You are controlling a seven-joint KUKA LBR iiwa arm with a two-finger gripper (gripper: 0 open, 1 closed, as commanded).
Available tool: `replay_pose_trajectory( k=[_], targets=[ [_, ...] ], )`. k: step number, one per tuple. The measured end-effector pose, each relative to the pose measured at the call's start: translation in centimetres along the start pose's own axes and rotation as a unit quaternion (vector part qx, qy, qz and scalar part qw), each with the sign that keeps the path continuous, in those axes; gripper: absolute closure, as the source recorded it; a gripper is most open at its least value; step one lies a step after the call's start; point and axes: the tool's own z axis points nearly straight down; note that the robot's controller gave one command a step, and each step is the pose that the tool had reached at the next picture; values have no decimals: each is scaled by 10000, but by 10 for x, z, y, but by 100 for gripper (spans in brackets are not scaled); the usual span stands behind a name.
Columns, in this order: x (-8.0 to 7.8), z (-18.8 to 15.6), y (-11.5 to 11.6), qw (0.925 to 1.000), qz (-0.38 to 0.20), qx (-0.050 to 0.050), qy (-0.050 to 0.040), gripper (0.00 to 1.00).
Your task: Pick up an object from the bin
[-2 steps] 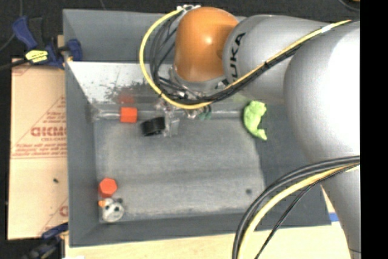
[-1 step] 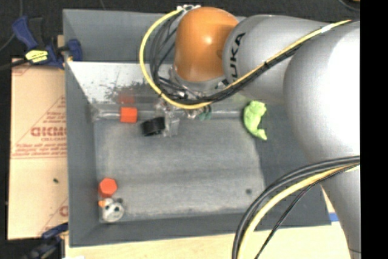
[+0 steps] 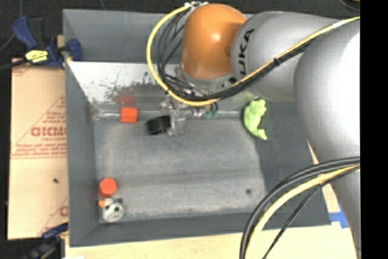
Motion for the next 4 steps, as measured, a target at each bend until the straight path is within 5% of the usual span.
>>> replay_pose_trajectory(
  k=[1, 3, 4],
  targets=[
    [-4, 24, -6, 10000, 41, -3, -1, 100],
    [1, -46, -8, 9999, 153, -3, -52, 100],
    [7, 41, -24, 9998, 188, 16, -114, 100]
  ],
)
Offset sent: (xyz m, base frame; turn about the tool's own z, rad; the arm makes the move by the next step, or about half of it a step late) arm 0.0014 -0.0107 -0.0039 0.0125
